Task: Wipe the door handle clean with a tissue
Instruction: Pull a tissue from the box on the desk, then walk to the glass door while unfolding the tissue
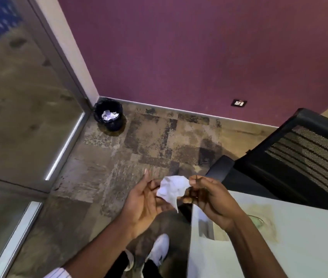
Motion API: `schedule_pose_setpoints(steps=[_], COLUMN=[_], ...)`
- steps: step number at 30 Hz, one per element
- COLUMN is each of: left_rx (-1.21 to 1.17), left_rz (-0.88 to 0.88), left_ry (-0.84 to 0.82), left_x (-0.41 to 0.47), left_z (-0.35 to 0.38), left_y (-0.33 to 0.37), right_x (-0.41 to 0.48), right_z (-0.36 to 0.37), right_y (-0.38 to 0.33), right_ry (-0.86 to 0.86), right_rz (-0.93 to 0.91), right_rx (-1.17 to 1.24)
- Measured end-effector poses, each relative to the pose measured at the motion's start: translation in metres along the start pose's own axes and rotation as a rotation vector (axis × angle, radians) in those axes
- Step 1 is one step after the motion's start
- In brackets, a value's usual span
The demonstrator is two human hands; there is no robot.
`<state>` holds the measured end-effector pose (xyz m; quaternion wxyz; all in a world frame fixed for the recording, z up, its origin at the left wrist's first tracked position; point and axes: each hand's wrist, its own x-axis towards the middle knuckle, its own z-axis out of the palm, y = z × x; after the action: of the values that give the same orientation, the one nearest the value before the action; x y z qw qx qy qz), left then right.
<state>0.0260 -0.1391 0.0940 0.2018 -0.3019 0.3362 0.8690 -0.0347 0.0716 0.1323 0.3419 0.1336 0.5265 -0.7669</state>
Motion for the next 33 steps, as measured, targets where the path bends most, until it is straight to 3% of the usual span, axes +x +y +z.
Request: schedule_pose_setpoints(steps=[3, 7, 12, 16, 19, 28, 33], left_rx=[0.139, 0.236, 0.167, 0.061, 0.072, 0.323, 0.283], left_rz=[0.152, 0.257, 0.322, 0.357, 0.424, 0.593, 0.602], left_ry=[0.023, 0.188, 0.383, 0.494, 0.581, 0.68, 0.756], left_x=[-0.025, -0.053, -0.087, -0.114, -0.131, -0.186, -0.208], left_z=[-0.026, -0.061, -0.103, -0.136, -0.163, -0.243, -0.279], left_y=[0.02, 0.044, 0.073, 0.105, 0.13, 0.177, 0.196], right_x=[0.022, 0.046, 0.063, 0.072, 0.077, 0.095, 0.101], right_z=[0.038, 0.093, 0.168, 0.225, 0.267, 0.371, 0.412], right_y=[0.009, 0.024, 0.056, 0.079, 0.09, 0.12, 0.128], right_ry=[0.035, 0.048, 0.076, 0.098, 0.018, -0.228, -0.383], right_rz=[0.068, 0.136, 0.181, 0.031, -0.005, 0.126, 0.1], right_rx=[0.003, -0.05, -0.13, -0.308, -0.36, -0.487, -0.609])
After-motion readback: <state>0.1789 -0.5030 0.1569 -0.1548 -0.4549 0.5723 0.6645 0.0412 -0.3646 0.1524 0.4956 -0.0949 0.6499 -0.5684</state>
